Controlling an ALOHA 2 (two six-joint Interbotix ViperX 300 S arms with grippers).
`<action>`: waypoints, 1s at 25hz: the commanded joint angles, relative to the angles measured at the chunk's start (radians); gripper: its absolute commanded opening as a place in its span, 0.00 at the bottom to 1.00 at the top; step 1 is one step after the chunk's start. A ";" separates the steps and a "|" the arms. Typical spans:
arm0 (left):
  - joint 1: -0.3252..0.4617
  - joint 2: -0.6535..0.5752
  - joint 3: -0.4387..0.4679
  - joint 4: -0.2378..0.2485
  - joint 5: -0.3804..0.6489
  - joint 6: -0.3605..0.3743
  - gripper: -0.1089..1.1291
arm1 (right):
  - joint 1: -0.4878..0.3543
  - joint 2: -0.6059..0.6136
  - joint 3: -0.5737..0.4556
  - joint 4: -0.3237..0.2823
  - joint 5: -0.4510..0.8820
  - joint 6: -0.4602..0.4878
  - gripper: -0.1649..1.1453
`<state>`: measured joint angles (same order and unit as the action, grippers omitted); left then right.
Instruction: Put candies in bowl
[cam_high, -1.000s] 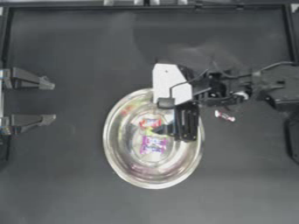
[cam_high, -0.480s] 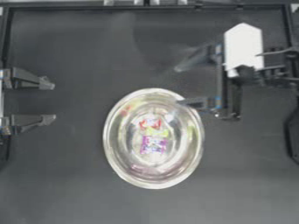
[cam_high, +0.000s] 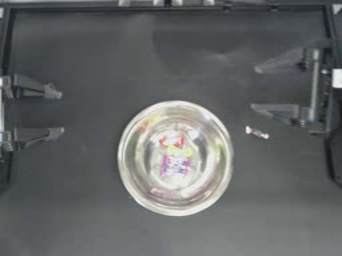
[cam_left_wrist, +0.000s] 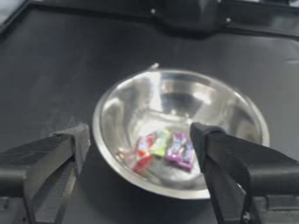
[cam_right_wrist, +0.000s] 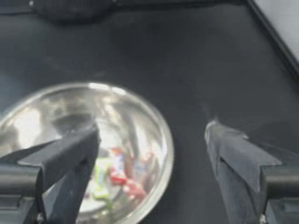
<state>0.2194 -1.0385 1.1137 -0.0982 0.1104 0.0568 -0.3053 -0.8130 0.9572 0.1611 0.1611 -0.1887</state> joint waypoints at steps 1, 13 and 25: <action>0.005 0.018 -0.021 0.005 -0.009 0.002 0.90 | -0.018 -0.057 0.037 0.026 -0.011 0.000 0.89; 0.005 0.018 -0.018 0.005 -0.009 0.000 0.90 | -0.129 -0.077 0.044 0.034 0.219 0.000 0.89; 0.015 0.021 -0.017 0.005 -0.012 0.000 0.90 | -0.183 0.084 0.034 0.003 0.396 0.002 0.89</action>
<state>0.2332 -1.0385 1.1137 -0.0951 0.1074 0.0568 -0.4863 -0.7655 1.0201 0.1657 0.5568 -0.1871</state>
